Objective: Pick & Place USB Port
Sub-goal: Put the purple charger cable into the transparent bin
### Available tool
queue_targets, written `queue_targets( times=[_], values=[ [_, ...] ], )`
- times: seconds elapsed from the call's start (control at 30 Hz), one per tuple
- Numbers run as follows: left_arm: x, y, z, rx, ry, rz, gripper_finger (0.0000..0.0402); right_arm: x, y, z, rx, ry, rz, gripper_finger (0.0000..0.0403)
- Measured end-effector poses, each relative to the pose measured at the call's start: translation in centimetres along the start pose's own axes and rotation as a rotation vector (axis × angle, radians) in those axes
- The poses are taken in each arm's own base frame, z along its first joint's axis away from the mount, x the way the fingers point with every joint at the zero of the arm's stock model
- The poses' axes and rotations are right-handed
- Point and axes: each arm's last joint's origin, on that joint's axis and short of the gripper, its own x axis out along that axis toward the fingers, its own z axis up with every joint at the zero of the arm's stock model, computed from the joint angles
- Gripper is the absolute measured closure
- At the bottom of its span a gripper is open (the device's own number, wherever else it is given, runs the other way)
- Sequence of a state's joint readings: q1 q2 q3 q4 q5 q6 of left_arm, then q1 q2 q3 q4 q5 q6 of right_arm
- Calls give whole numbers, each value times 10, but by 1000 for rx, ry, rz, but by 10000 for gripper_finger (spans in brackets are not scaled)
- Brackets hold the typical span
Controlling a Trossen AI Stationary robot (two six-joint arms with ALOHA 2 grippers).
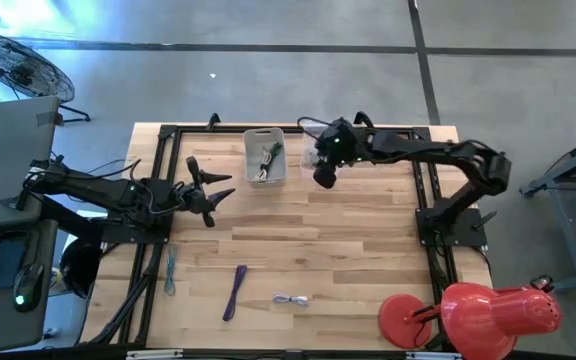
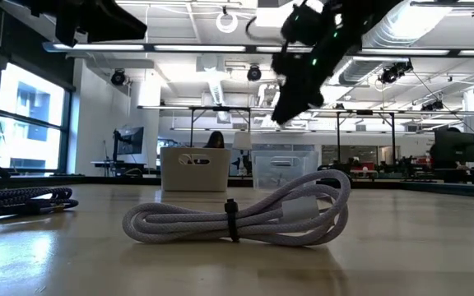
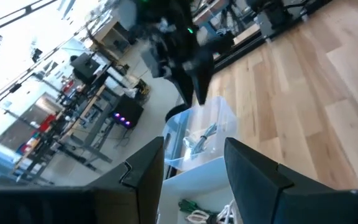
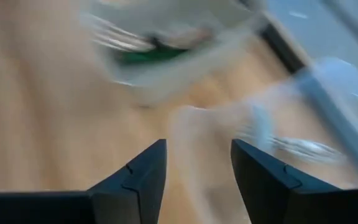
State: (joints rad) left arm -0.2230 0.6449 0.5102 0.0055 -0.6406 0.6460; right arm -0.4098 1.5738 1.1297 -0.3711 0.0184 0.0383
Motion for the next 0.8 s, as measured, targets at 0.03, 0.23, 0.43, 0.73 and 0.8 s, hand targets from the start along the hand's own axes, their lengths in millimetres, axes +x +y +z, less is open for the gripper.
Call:
queue_targets(
  times=[0.03, 0.23, 0.43, 0.73, 0.8],
  values=[
    [0, 0, 0, 0, -4, -6, 238, -8, 3, 2, -1, -17, 74, 231],
    [0, -2, -2, 17, 5, -35, 238, -39, 44, 0, -109, -19, 483, 230],
    [0, -6, -7, 55, 49, -64, 238, -49, 101, -19, -260, 78, 618, 233],
    [-1, -7, -8, 37, 56, -92, 238, -44, 170, -46, -423, 104, 601, 228],
    [-1, -8, -9, 21, 53, -106, 238, -40, 180, -52, -424, 111, 577, 228]
  ],
)
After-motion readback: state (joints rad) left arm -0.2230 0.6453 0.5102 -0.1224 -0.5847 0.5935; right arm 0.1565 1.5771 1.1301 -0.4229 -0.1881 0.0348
